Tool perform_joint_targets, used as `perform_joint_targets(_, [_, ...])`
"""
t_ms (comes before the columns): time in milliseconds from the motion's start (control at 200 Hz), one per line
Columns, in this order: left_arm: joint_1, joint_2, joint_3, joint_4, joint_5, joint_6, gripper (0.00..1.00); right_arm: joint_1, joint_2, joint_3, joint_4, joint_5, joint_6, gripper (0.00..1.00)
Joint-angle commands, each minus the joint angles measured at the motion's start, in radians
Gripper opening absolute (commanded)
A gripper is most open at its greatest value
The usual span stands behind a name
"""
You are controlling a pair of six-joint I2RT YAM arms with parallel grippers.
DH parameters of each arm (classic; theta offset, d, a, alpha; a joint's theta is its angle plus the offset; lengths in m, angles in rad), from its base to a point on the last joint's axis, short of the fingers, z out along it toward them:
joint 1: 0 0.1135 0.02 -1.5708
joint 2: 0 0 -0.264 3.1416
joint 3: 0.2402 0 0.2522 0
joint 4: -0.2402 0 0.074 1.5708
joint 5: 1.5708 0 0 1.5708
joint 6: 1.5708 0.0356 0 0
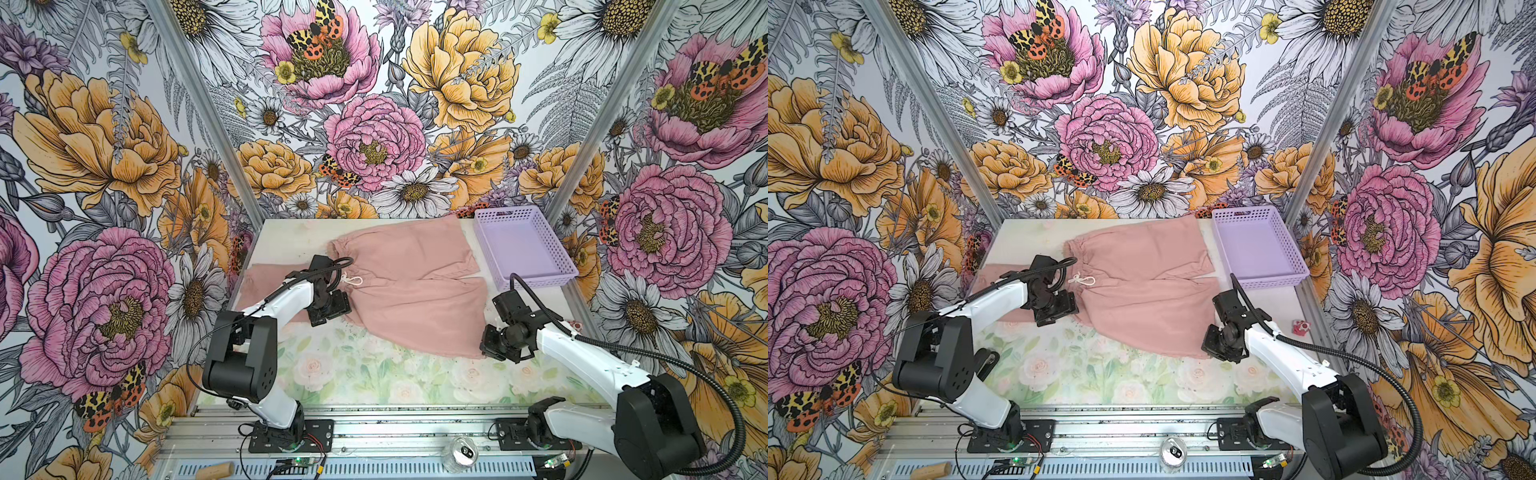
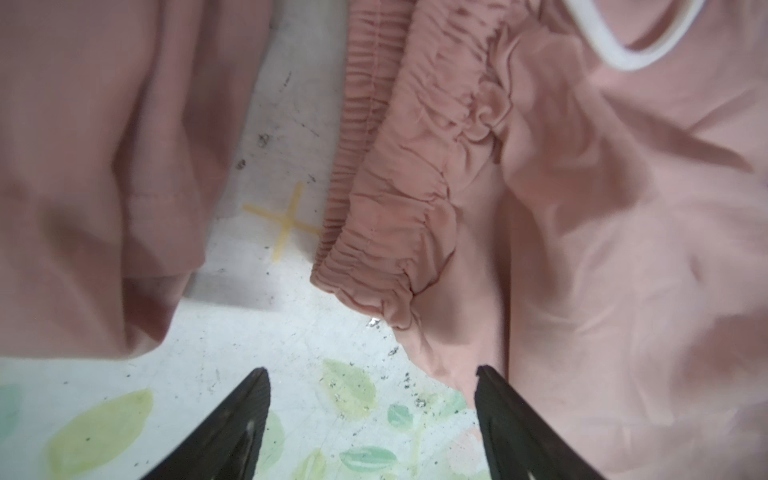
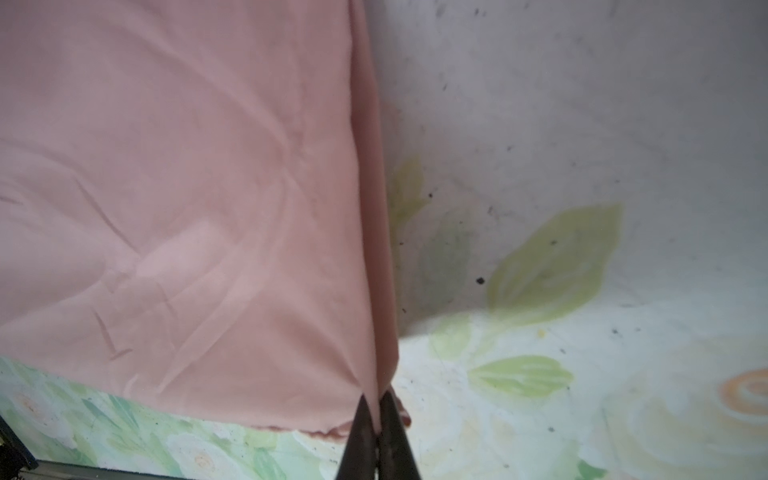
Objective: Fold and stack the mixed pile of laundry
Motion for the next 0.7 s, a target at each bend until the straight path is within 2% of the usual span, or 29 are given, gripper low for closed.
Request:
perform_joint_targets(0, [-0.009, 0.013, -0.001, 0.048, -0.016, -0.018, 0.77, -0.02, -0.015, 0.027, -0.044, 0.031, -0.029, 0.0])
perform_joint_targets(355, [-0.021, 0.099, 0.022, 0.11, -0.052, -0.041, 0.63, -0.044, -0.004, 0.044, -0.045, 0.026, -0.047, 0.0])
perform_joint_targets(420, [-0.024, 0.123, 0.03, 0.126, -0.054, -0.049, 0.58, -0.045, 0.003, 0.05, -0.043, 0.026, -0.051, 0.0])
perform_joint_targets(535, [-0.032, 0.153, 0.032, 0.15, -0.062, -0.061, 0.41, -0.047, 0.012, 0.063, -0.043, 0.029, -0.058, 0.0])
perform_joint_targets(696, [-0.034, 0.142, 0.006, 0.151, -0.084, -0.068, 0.06, -0.057, 0.006, 0.075, -0.047, 0.023, -0.068, 0.0])
